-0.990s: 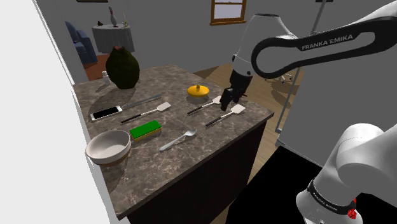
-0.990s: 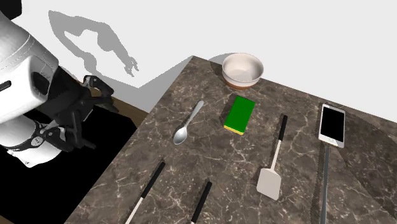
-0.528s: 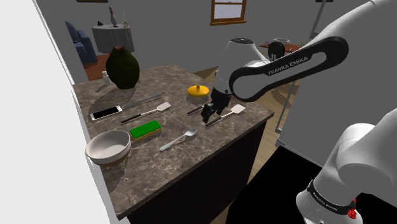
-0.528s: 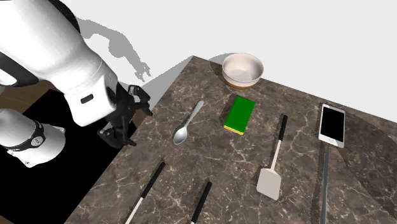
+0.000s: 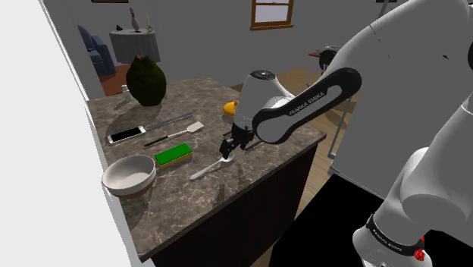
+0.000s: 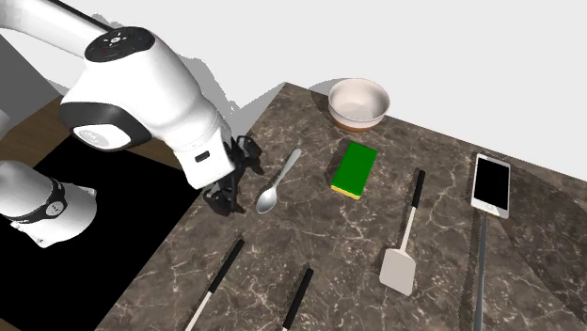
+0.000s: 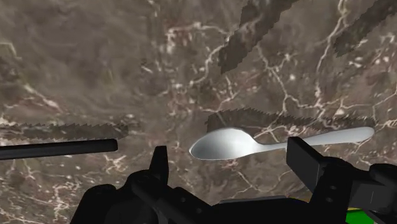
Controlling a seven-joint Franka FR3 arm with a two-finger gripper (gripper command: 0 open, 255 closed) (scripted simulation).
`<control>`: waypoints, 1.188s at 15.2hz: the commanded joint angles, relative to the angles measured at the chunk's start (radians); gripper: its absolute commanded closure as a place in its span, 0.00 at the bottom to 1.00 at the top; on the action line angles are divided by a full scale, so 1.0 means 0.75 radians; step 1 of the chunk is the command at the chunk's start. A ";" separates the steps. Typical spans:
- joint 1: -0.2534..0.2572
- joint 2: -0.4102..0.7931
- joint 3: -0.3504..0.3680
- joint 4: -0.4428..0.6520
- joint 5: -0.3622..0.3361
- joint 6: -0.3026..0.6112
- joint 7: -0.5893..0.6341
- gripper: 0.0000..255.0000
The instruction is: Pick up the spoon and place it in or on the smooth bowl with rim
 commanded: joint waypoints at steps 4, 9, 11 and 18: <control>-0.005 0.104 0.001 0.022 -0.064 0.081 0.051 0.00; -0.004 0.153 -0.004 0.029 -0.098 0.121 0.076 0.00; -0.004 0.153 -0.004 0.029 -0.099 0.121 0.076 0.00; -0.004 0.153 -0.004 0.029 -0.098 0.120 0.076 1.00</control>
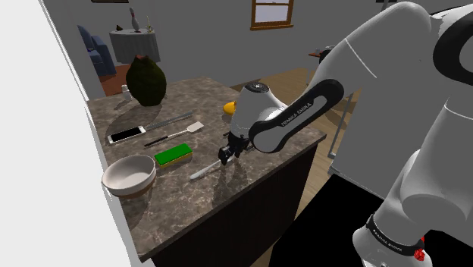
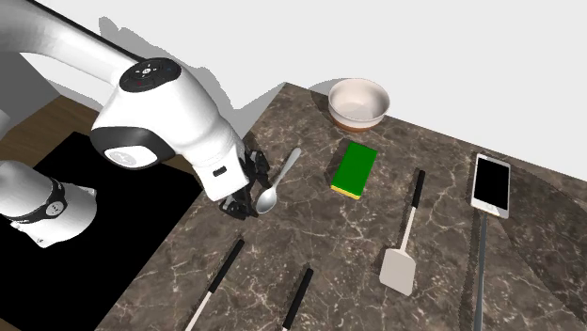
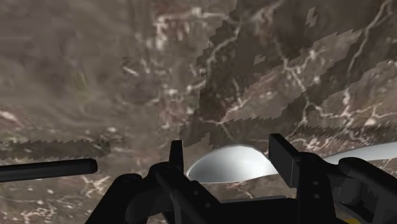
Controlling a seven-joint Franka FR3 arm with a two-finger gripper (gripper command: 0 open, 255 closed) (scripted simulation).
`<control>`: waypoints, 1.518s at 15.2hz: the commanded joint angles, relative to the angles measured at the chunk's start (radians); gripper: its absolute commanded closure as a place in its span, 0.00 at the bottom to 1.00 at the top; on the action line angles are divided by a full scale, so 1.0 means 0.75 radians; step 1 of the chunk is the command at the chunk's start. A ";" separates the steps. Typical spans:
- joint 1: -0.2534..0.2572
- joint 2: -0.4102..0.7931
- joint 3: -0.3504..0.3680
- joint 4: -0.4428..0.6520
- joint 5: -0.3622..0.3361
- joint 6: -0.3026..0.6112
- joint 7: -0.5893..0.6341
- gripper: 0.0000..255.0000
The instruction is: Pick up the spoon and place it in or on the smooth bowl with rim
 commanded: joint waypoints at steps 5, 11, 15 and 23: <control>0.000 0.000 0.000 0.000 0.000 0.000 0.000 1.00; -0.002 -0.069 0.007 0.023 0.052 -0.089 -0.040 1.00; -0.001 -0.119 0.008 0.048 0.085 -0.161 -0.065 1.00; 0.003 -0.206 0.003 0.111 0.131 -0.307 -0.101 1.00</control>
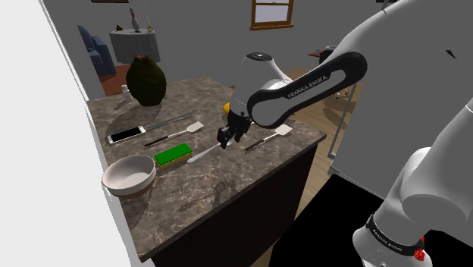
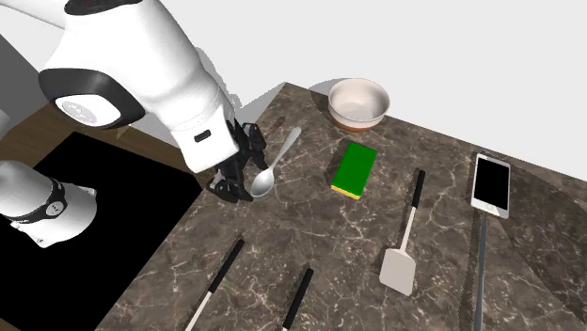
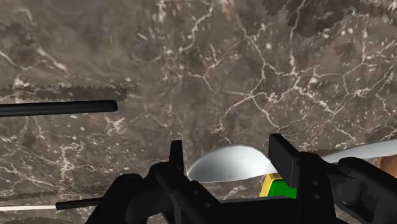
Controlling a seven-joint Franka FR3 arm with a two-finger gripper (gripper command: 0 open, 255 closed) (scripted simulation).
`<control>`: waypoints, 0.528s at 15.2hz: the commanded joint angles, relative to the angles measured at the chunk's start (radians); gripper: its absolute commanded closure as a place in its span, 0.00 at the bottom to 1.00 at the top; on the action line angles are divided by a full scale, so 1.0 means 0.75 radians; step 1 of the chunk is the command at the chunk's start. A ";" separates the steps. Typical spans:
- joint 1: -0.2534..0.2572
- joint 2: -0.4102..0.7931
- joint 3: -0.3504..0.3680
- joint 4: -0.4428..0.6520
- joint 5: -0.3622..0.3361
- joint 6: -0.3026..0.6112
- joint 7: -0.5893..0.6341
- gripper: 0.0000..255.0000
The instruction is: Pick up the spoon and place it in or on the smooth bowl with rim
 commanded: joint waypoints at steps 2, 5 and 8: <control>0.001 -0.029 -0.002 0.030 0.013 -0.059 -0.010 1.00; 0.003 -0.054 -0.005 0.061 0.024 -0.114 -0.019 1.00; 0.003 -0.077 -0.008 0.093 0.032 -0.168 -0.026 1.00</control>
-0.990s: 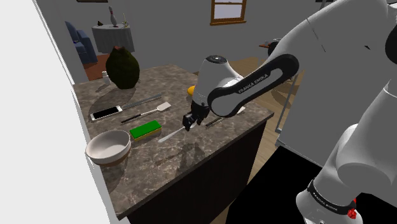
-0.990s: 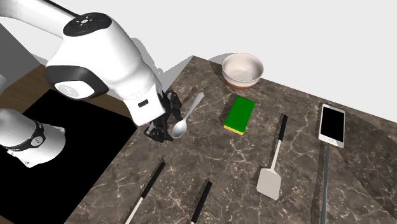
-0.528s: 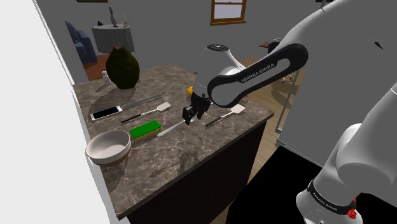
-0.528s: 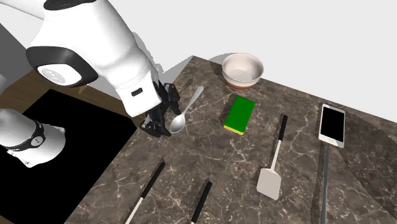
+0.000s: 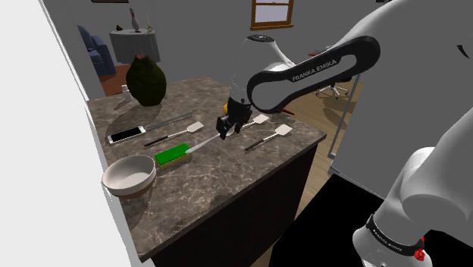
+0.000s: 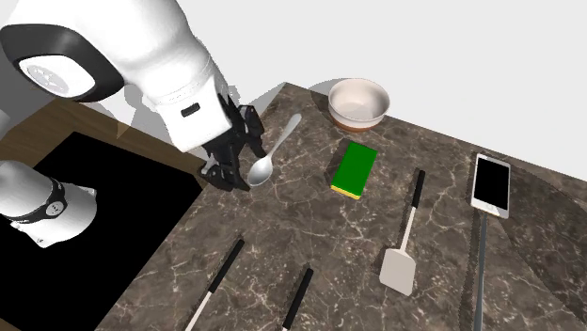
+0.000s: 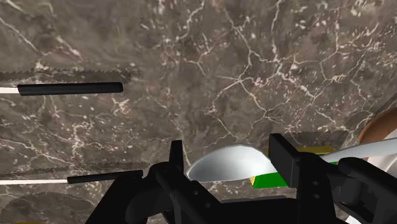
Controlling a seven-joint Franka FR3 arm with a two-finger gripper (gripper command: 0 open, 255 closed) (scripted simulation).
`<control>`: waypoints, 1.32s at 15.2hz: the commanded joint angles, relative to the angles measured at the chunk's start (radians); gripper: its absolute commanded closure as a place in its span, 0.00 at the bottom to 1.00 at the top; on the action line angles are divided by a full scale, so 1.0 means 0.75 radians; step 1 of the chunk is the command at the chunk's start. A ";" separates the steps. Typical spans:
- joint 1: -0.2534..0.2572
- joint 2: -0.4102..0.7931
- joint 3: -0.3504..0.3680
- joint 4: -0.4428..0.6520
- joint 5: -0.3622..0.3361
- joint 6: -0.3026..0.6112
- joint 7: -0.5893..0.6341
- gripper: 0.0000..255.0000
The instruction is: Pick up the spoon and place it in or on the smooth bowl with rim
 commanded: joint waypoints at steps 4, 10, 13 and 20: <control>0.000 -0.030 -0.005 0.056 0.011 -0.085 -0.011 1.00; 0.051 0.203 0.093 0.325 -0.126 -0.139 0.211 1.00; 0.094 0.332 0.124 0.485 -0.206 -0.185 0.316 1.00; 0.251 0.668 0.146 0.942 -0.377 -0.349 0.506 1.00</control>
